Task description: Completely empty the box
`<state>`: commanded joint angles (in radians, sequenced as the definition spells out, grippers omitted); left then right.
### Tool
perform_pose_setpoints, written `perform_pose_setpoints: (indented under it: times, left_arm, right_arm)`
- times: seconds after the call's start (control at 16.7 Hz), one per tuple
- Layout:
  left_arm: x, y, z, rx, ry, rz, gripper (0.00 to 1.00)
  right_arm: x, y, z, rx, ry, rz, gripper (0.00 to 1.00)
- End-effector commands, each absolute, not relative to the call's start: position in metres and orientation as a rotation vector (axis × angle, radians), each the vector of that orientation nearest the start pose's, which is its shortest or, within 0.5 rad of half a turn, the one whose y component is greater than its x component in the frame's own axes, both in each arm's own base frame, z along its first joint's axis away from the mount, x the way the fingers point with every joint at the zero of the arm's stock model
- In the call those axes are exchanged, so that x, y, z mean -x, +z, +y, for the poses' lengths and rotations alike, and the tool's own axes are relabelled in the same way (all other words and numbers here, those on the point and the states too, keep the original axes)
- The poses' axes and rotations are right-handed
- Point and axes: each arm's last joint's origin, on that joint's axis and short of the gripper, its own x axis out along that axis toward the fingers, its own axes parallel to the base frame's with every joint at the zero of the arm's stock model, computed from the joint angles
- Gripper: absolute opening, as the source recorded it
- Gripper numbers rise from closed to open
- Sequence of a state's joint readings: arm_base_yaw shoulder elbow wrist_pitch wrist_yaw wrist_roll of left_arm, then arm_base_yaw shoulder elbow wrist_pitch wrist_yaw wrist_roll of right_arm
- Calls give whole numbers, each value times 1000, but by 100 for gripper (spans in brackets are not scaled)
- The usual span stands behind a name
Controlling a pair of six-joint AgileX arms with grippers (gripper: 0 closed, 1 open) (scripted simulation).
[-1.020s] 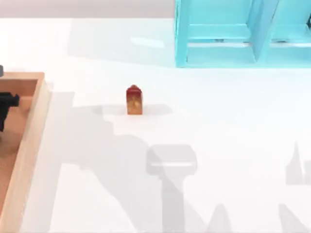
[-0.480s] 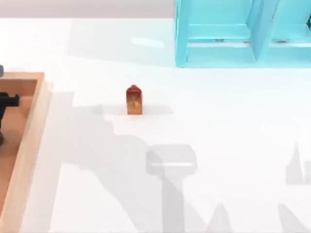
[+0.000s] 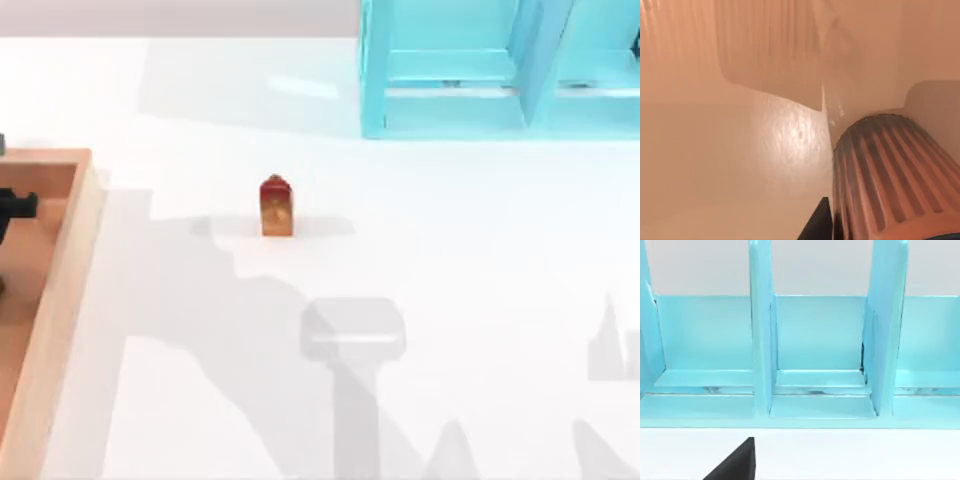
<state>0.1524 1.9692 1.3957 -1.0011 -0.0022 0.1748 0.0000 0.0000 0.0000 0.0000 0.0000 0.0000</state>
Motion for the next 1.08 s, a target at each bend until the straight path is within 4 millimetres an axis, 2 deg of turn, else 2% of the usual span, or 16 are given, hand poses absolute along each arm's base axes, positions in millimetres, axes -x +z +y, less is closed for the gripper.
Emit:
perform_pose_setpoints:
  times: [0.18,0.54,0.72,0.84,1.08]
  left_arm:
    - [-365,181,65,-10,-2,1581,0]
    - [-367,253,62,-14,-12,1573,0]
    - [-363,281,58,-17,-16,1571,0]
    - [-361,288,56,-17,-16,1572,0]
    - [-362,286,58,-15,-14,1578,0]
  right_arm:
    - [-106,160,-1,0,0,0,100]
    - [-106,160,-1,0,0,0,100]
    - [-106,160,-1,0,0,0,100]
    - [-106,160,-1,0,0,0,100]
    - [-106,160,-1,0,0,0,100]
